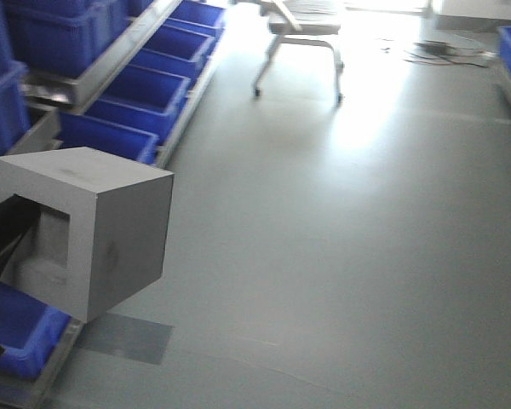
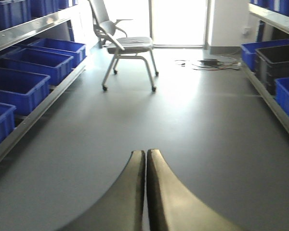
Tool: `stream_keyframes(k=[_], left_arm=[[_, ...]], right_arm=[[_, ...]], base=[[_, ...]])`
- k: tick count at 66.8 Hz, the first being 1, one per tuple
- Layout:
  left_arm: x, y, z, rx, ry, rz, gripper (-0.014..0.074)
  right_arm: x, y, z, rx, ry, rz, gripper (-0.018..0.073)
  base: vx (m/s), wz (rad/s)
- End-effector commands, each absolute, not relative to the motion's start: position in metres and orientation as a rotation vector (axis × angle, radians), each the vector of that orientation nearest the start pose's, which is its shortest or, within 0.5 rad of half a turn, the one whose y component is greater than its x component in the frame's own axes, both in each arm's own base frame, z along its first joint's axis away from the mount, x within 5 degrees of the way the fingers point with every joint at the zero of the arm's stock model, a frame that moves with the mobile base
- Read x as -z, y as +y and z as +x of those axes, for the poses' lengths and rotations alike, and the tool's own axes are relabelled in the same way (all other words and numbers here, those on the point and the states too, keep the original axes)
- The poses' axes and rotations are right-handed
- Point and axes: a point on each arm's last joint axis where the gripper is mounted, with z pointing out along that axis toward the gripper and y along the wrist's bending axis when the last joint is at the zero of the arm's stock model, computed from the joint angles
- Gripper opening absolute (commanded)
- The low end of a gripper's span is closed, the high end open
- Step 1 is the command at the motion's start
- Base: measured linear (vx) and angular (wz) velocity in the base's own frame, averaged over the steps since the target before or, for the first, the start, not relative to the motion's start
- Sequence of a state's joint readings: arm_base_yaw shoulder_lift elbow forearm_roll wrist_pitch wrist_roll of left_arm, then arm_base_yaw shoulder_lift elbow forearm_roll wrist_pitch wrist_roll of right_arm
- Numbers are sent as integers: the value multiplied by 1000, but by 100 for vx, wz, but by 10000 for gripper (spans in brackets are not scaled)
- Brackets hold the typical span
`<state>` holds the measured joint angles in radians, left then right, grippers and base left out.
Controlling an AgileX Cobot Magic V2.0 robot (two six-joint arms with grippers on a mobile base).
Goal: Sort gray base to blue bin
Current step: 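Drive down the aisle carrying the gray base in the left gripper, then turn and approach the rack of open blue bins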
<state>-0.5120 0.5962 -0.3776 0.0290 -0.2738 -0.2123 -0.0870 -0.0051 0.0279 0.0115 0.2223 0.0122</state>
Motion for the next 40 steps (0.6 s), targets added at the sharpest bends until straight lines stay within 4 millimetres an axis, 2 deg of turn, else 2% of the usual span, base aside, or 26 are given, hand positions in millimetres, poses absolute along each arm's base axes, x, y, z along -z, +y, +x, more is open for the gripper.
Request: stream_keyframes(k=[1, 40], left_arm=[[-336, -63, 109, 627, 1294, 206, 3], [-336, -63, 109, 627, 1294, 206, 3]], right_arm=[[-189, -5, 58, 62, 1676, 81, -5], [-189, -5, 58, 62, 1676, 81, -5]], base=[[24, 66], [19, 81]])
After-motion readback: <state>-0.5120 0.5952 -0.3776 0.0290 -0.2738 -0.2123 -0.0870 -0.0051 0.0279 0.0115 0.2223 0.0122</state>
